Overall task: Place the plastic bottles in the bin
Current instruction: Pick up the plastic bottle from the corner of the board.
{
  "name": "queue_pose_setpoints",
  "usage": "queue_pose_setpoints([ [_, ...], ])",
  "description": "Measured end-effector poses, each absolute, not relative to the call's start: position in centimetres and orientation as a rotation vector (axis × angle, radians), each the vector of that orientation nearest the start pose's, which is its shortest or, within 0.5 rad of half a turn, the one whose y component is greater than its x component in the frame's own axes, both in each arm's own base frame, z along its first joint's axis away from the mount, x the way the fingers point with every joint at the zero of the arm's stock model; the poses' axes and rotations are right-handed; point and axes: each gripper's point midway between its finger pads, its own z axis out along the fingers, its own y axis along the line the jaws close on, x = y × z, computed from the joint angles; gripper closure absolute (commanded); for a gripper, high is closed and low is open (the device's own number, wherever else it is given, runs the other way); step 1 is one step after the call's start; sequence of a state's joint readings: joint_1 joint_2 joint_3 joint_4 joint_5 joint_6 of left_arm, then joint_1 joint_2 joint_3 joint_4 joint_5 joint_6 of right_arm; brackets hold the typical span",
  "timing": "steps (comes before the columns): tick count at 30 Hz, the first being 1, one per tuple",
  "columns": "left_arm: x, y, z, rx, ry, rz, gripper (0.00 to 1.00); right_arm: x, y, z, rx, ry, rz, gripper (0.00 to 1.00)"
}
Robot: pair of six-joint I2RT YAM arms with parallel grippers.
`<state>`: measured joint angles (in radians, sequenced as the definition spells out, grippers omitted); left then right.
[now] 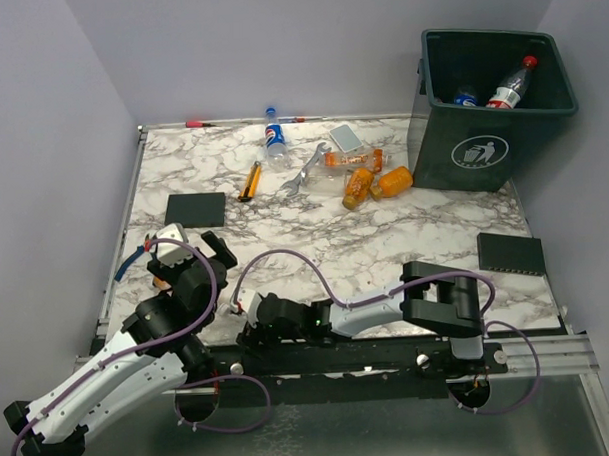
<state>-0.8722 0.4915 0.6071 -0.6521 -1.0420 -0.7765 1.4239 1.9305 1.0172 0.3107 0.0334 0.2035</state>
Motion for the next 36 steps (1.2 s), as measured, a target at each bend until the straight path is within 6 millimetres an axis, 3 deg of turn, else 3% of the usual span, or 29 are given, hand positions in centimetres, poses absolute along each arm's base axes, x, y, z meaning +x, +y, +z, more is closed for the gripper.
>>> queue_pose_setpoints([
  [10, 21.5, -4.3, 20.4, -0.474, 1.770, -0.040, 0.01, 7.6, 49.5, 2.7, -1.316, 1.868, 0.829, 0.68],
  [14, 21.5, -4.3, 20.3, -0.472, 1.768, -0.040, 0.01, 7.7, 48.5, 2.5, -1.318, 1.866, 0.806, 0.81],
  [19, 21.5, -4.3, 20.3, -0.464, 1.768, -0.036, 0.01, 7.7, 43.8, 4.4, -1.296, 1.888, 0.754, 0.95],
  [24, 21.8, -4.5, 21.2, -0.418, 1.751, -0.028, 0.01, 7.2, 38.2, 10.5, -1.162, 1.937, 0.793, 1.00],
  [29, 22.8, -7.1, 25.5, -0.183, 1.701, -0.093, 0.01, 7.2, 34.7, 17.1, -1.028, 2.012, 0.805, 1.00],
  [33, 23.1, -12.3, 32.3, 0.159, 1.594, -0.255, 0.01, 7.4, 33.4, 21.1, -0.990, 2.084, 0.747, 1.00],
  [36, 22.0, -16.7, 37.1, 0.424, 1.487, -0.396, 0.01, 7.2, 31.8, 22.2, -0.992, 2.146, 0.700, 1.00],
])
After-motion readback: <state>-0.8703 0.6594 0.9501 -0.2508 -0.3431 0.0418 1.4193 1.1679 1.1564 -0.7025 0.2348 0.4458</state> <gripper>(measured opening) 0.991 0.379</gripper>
